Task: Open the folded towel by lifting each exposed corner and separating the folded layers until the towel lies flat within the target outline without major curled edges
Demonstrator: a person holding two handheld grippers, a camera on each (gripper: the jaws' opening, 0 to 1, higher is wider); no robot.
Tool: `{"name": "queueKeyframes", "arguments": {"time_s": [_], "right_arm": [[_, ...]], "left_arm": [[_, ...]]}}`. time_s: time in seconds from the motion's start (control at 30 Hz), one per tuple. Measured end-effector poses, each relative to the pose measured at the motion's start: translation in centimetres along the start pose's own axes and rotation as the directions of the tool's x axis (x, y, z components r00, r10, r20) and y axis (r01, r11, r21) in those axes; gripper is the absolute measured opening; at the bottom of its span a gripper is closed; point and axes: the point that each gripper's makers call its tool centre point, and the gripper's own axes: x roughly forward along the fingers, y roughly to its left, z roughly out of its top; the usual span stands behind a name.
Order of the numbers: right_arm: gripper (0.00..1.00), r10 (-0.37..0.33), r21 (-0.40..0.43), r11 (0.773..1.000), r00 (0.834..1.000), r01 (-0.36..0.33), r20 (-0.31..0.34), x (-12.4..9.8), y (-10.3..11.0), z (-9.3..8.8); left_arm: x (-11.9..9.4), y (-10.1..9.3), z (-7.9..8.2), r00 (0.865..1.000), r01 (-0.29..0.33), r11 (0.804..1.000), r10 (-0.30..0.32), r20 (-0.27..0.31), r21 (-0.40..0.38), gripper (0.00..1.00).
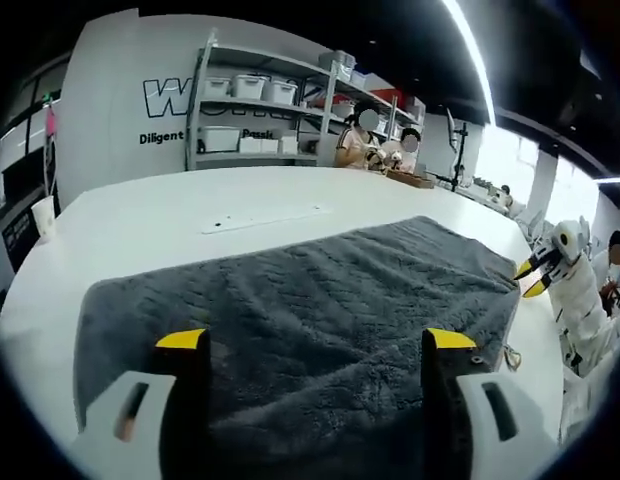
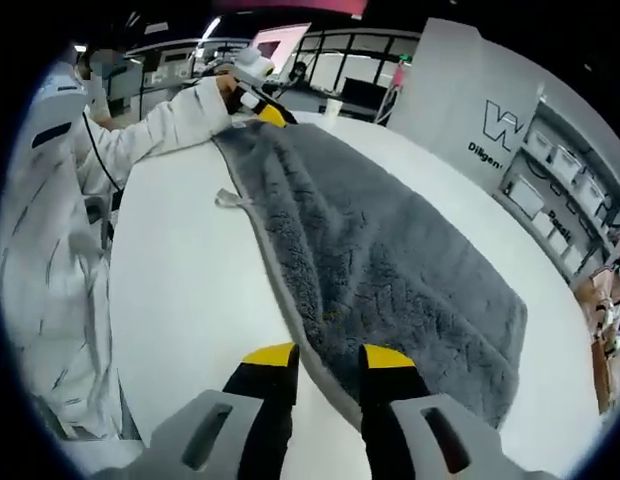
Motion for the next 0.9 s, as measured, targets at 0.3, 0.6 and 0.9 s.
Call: {"name": "queueKeyframes", "arguments": {"time_s": [0.3,0.6,0.9], "right_arm": [[0.54,-0.003,0.055,0.998,1.0,0.002,0.018,-1.5,0.0,-1.5],[0.85,-0.113,0.197,0.974,0.994,0.111,-0.001,-3.6,-2.4,-3.6],[0.99,-0.207,0.26,0.941,0.976,0.216,-0.06,-5.5,-4.7,-6.0]], "left_arm": [[0.2,-0.2,-0.3,1.0,0.007,1.0,-0.007,-0.008,-0.002,0.85],[0.3,-0.1,-0.6,1.0,0.004,1.0,-0.004,-0.018,0.0,0.85],[0.2,-0.2,-0.4,1.0,0.005,1.0,-0.005,-0.011,0.003,0.84]]}}
